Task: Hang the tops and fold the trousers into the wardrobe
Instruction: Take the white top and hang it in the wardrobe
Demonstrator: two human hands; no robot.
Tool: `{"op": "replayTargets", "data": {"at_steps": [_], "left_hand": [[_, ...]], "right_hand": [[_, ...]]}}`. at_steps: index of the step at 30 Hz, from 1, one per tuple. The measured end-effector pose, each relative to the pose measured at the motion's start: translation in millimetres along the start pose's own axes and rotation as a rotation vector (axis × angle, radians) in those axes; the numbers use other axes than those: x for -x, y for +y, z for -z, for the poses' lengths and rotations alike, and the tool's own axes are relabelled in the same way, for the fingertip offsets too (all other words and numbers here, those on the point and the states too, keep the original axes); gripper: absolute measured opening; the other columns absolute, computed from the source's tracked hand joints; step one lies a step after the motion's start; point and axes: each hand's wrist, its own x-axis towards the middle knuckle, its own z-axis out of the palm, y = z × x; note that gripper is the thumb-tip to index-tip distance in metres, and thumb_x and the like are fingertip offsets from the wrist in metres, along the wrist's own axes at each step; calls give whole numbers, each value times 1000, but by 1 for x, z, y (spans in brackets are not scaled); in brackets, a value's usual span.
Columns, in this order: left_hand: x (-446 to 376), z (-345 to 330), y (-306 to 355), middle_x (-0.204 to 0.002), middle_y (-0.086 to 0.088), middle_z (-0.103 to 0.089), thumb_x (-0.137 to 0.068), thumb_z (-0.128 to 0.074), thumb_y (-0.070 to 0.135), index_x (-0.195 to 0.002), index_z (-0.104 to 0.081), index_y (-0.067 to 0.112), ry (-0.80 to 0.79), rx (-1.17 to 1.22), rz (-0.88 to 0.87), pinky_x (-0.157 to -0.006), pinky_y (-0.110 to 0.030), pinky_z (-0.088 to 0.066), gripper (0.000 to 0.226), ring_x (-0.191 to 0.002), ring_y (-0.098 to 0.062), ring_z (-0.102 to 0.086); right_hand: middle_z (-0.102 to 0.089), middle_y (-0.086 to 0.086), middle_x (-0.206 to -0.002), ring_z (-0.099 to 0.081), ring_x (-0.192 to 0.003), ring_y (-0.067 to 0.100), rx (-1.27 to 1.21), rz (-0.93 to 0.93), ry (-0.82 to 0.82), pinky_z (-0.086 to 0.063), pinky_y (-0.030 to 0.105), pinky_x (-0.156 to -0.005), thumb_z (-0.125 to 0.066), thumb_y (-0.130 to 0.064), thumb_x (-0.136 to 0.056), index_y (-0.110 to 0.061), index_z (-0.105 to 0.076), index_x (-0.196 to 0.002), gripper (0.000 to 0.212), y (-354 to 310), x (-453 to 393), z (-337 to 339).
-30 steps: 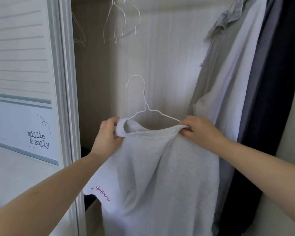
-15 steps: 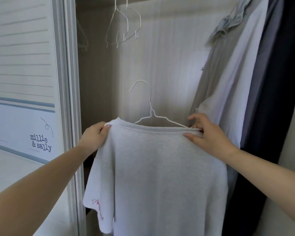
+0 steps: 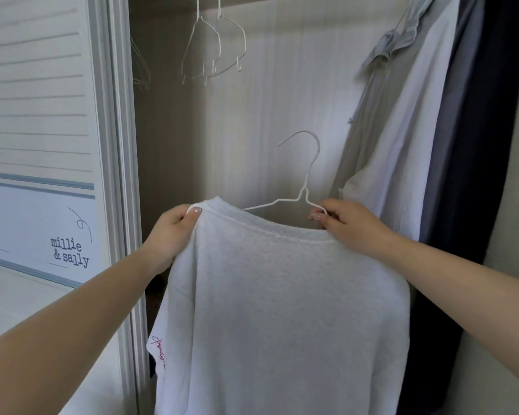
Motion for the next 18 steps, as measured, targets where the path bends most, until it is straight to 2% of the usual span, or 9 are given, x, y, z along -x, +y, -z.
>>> {"op": "replayTargets", "data": {"at_steps": [2,3,5,8,10,12,13,16,18], "left_hand": [[0,12,1,-86,-9,-58,-100,-44,26,-92,-59,-6,-27,-11,-2,-71,-32,-42,36,-79,-20,-52],[0,18,2,-89,-8,-61,-100,-44,25,-95,-61,-4,-35,-18,5,-73,-32,-43,34,-81,-20,-54],[1,30,4,-96,-4,-67,-100,-45,24,-99,-67,9,-65,32,46,-77,-30,-48,27,-89,-19,-60],[-2,44,9,-109,1,-68,-98,-49,20,-106,-68,23,-54,160,118,-95,-35,-47,21,-106,-18,-61],[-4,47,15,-114,10,-63,-97,-50,25,-110,-67,29,-16,-37,48,-99,-26,-40,21,-108,-7,-56],[1,40,25,-105,17,-63,-97,-52,27,-108,-66,29,-45,-207,-77,-84,-7,-37,18,-96,5,-55],[3,35,29,-100,17,-64,-95,-55,28,-107,-66,28,-74,-266,-139,-77,-5,-38,16,-91,6,-56],[8,19,38,-79,10,-65,-90,-61,33,-89,-68,30,-147,-486,-309,-66,-17,-42,8,-73,-3,-58],[5,14,40,-61,9,-55,-90,-60,36,-67,-61,35,-97,-545,-357,-57,-23,-36,23,-57,-5,-48]], "right_hand": [[-55,-13,-69,-50,-61,-6,-11,1,18,-37,8,-60,-48,-19,-98,-21,-62,-89,17,-1,0,3],[-55,-14,-70,-50,-62,-7,-16,3,27,-36,7,-60,-48,-19,-98,-18,-63,-91,17,-1,0,4],[-58,-10,-72,-52,-67,1,-22,5,55,-35,10,-61,-47,-20,-98,-16,-65,-94,19,-2,-1,6],[-59,-6,-73,-51,-67,9,-71,-3,103,-36,12,-60,-46,-22,-99,-18,-65,-93,20,-7,-6,5],[-58,-10,-70,-50,-65,7,-60,17,84,-36,12,-59,-46,-21,-99,-17,-65,-92,20,-14,-11,-1],[-57,-11,-68,-49,-62,5,-46,39,54,-36,13,-58,-47,-21,-98,-21,-64,-88,19,-24,-16,-10],[-57,-11,-68,-49,-61,3,-44,46,45,-36,14,-58,-48,-21,-98,-25,-62,-86,19,-29,-19,-14],[-58,-11,-68,-50,-61,0,-47,73,42,-38,13,-58,-49,-20,-97,-36,-55,-74,29,-44,-25,-19],[-57,-12,-69,-50,-60,-3,-44,93,28,-38,11,-60,-49,-19,-98,-38,-52,-71,33,-54,-27,-18]]}}
